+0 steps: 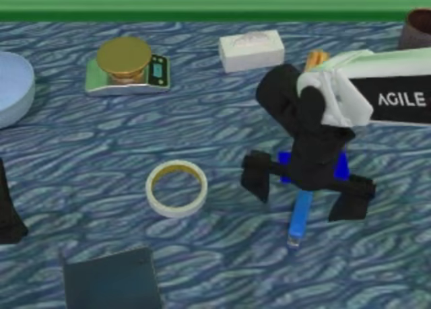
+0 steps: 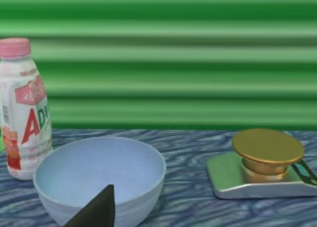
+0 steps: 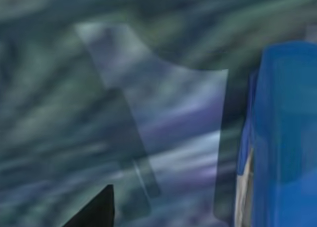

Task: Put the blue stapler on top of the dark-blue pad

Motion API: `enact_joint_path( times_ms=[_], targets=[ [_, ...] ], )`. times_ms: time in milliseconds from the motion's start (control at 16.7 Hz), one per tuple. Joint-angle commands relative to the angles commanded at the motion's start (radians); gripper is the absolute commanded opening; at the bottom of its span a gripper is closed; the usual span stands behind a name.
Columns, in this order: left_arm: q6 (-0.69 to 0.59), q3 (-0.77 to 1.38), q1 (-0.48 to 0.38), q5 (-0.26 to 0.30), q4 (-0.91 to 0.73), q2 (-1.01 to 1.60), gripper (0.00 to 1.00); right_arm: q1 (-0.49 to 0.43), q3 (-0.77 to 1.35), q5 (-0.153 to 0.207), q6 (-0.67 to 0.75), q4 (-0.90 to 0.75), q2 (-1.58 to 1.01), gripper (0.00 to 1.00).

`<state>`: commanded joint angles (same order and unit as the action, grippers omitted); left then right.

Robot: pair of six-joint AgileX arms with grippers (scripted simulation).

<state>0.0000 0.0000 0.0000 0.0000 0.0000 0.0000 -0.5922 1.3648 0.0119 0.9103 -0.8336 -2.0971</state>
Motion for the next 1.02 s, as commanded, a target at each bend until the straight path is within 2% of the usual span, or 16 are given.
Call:
enact_joint_path(
  times_ms=[180,420,1020],
  targets=[
    [0.000,0.000,0.000,0.000,0.000,0.000,1.00,-0.003,-0.050,0.000,0.003,0.088,-0.043,1.00],
    [0.000,0.000,0.000,0.000,0.000,0.000,1.00,-0.003,-0.056,0.000,0.004,0.097,-0.048,1.00],
    [0.000,0.000,0.000,0.000,0.000,0.000,1.00,-0.003,-0.056,0.000,0.004,0.097,-0.048,0.25]
  ],
)
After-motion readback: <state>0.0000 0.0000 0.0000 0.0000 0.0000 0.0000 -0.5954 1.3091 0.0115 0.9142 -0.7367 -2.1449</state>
